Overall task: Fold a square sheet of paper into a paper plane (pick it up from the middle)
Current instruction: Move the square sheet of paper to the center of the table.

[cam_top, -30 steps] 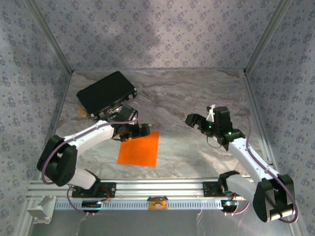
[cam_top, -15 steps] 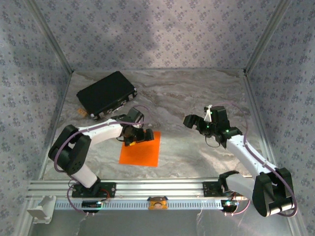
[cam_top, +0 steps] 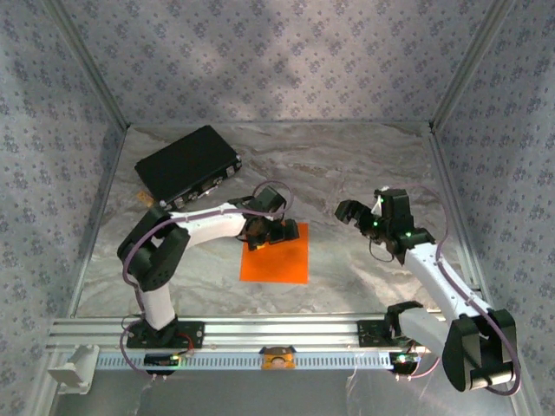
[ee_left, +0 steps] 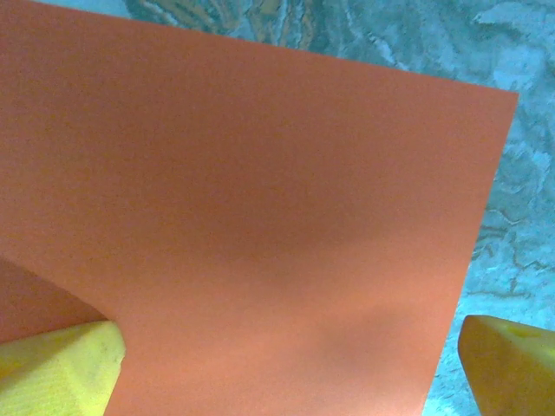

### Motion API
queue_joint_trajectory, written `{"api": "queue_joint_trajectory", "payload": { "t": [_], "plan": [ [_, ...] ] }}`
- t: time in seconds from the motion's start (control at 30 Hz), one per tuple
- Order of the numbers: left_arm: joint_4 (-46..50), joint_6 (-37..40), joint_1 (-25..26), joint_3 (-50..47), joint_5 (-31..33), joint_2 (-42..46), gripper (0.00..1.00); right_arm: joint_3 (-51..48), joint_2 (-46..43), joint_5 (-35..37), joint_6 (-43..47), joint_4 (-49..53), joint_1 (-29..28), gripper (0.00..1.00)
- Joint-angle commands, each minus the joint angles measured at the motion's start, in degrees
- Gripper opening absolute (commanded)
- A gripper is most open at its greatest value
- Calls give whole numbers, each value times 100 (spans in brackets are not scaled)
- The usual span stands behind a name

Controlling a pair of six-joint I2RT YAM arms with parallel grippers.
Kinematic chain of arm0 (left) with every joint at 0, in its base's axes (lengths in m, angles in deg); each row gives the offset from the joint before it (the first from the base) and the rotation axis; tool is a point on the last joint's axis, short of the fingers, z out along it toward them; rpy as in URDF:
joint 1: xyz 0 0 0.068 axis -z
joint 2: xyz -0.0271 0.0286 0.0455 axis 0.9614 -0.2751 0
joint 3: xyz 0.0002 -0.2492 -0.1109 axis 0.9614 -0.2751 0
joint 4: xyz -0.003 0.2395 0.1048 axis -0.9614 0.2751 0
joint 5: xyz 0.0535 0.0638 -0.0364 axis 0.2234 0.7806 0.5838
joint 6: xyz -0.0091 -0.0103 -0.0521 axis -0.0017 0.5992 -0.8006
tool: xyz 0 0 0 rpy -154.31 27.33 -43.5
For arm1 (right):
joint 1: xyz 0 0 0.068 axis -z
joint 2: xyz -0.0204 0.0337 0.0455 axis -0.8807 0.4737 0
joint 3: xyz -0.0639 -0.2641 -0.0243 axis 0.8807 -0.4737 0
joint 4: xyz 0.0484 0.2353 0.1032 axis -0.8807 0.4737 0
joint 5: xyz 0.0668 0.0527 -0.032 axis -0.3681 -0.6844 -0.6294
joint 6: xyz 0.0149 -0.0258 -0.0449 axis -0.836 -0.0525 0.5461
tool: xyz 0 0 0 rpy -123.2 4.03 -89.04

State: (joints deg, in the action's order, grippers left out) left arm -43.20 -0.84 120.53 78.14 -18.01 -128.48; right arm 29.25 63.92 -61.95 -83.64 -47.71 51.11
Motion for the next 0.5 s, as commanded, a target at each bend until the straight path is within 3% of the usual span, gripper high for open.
{"api": "queue_joint_trajectory", "payload": {
  "t": [0.0,0.3,0.47],
  "plan": [
    [135,-178,67,119,341,-246,100,-44,-80,118,-142,147,68,99],
    [308,280,83,-37,838,479,100,-147,-45,-190,-241,-180,96,99],
    [937,627,70,206,1052,546,100,-167,-3,-328,-201,-257,92,99]
  ]
}}
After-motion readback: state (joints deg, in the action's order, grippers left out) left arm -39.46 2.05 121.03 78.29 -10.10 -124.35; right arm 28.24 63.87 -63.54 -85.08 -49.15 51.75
